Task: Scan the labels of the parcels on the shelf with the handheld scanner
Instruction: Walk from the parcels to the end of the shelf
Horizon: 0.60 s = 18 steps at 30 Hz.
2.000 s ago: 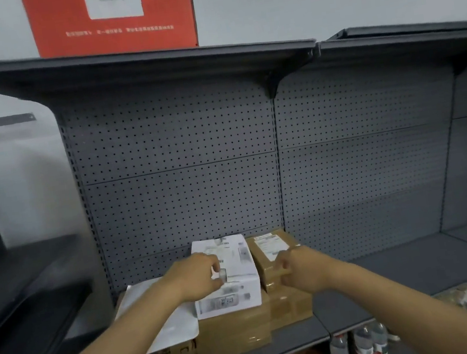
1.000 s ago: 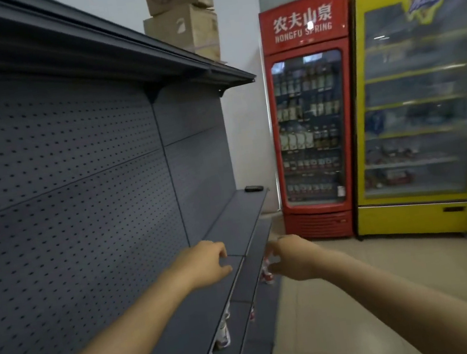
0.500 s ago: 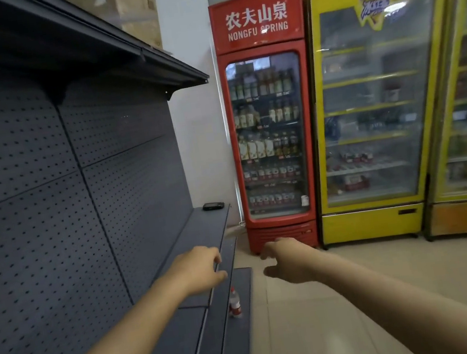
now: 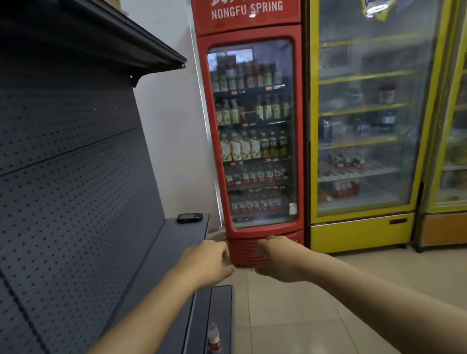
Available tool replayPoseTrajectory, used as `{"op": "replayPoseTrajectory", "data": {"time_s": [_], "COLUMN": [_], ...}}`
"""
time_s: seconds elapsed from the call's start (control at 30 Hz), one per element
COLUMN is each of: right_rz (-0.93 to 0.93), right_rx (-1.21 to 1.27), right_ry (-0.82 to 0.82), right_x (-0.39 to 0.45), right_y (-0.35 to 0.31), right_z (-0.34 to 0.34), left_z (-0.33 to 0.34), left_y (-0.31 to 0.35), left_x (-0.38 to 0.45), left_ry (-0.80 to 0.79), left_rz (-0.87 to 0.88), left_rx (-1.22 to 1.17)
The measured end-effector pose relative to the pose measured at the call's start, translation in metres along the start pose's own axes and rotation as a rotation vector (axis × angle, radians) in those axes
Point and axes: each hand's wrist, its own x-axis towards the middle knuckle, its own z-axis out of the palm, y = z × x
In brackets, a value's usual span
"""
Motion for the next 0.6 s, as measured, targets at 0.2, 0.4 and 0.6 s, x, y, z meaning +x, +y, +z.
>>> {"op": "replayPoseTrajectory", "data": {"time_s": [0.2,0.4,0.6], "right_rz": [-0.043,-0.057,-0.052], "right_rx": [-0.061,-0.105,-0.089], "right_ry": [-0.003,-0.049,-0.114], "right_x": [0.096,0.188,0.291], "right_y": [0.049,0.079,0.099], "right_z": [-0.014,-0.014,-0.008], "left_z": [0.008,0.024,0.037], "left_y": [-0.009,-0.034,-0.094], "left_x": [0.105,0.190,0.274], "left_ry": [-0.035,-0.020,-0.087], "left_rz": [-0.037,-0.091,-0.158], "left_rx": [-0.021,0.006,0.023]}}
